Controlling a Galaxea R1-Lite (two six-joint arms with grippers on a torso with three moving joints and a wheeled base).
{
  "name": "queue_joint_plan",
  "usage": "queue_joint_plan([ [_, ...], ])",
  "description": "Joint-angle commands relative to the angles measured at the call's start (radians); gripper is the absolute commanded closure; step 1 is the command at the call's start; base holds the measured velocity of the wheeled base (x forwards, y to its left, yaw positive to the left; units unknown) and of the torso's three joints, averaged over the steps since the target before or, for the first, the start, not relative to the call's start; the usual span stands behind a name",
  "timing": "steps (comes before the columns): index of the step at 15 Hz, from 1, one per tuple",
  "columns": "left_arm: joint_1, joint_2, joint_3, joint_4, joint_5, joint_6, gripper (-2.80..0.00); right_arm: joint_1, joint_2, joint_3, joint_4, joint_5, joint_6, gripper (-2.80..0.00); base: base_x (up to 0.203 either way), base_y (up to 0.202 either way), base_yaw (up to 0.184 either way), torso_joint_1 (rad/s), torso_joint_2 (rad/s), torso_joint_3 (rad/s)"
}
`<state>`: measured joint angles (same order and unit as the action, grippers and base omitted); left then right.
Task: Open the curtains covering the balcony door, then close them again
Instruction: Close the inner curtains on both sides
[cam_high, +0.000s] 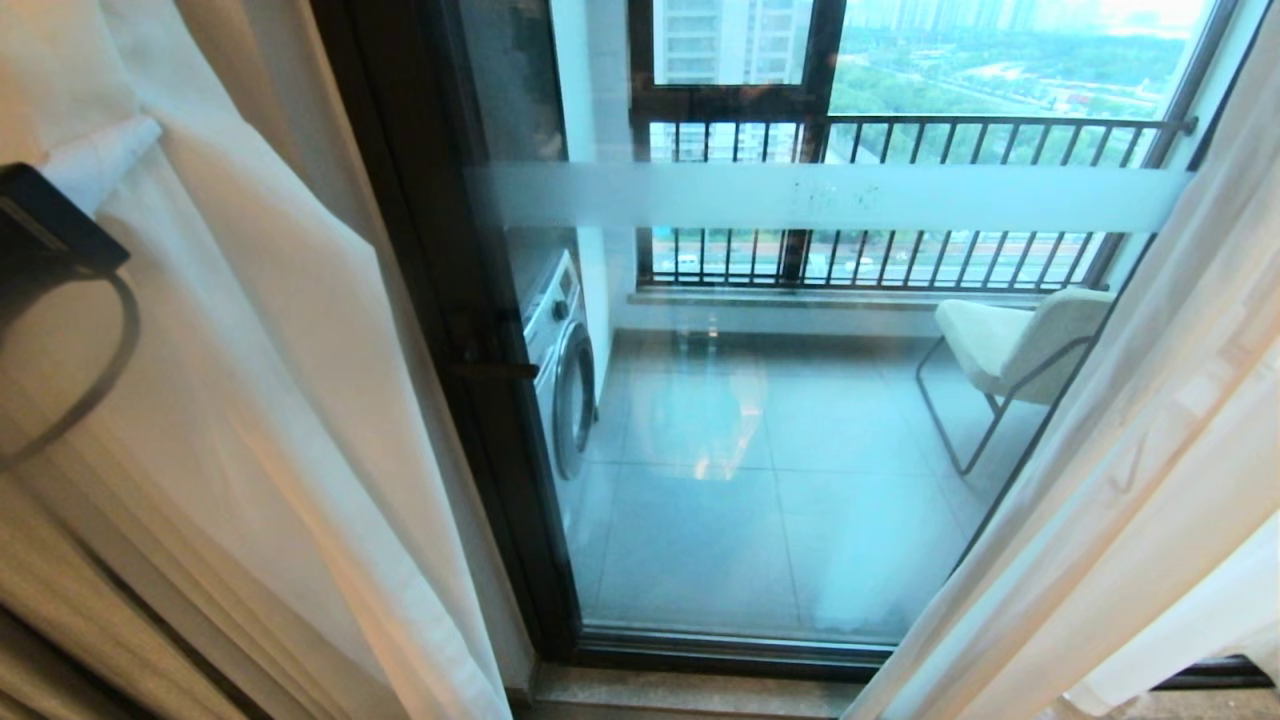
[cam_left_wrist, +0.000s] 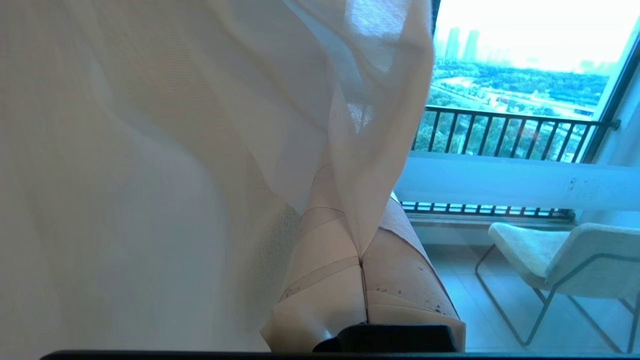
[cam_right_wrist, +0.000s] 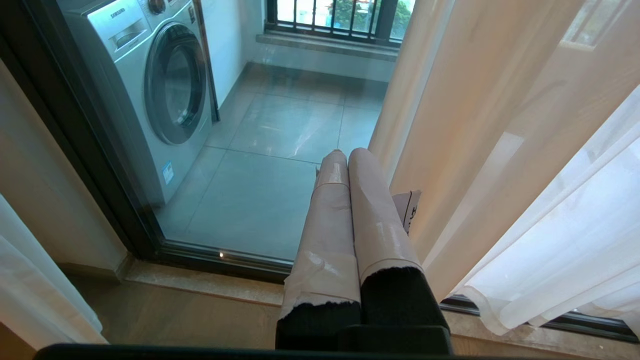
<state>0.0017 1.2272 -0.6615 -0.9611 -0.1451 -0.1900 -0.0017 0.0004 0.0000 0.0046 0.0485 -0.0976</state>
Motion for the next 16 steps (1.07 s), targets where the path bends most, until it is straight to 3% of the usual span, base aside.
queue_joint_plan([
  [1,0.0,0.037,-0.006,-0.013,-0.001,0.001,0.0,0.0,0.0,0.0,0.0,0.001,-0.001,0.0,0.0,0.0,0.0,0.0,0.0,0.0],
  [5,-0.007,0.105,-0.016,-0.037,-0.009,0.004,0.0,0.0,0.0,0.0,0.0,0.001,-0.001,0.0,0.0,0.0,0.0,0.0,0.0,0.0],
  [7,-0.005,0.136,-0.03,-0.051,-0.05,0.004,0.0,0.0,0.0,0.0,0.0,0.001,-0.001,0.0,0.0,0.0,0.0,0.0,0.0,0.0],
  [16,-0.002,0.19,-0.104,-0.051,-0.053,0.011,0.0,0.0,0.0,0.0,0.0,0.001,-0.001,0.0,0.0,0.0,0.0,0.0,0.0,0.0],
])
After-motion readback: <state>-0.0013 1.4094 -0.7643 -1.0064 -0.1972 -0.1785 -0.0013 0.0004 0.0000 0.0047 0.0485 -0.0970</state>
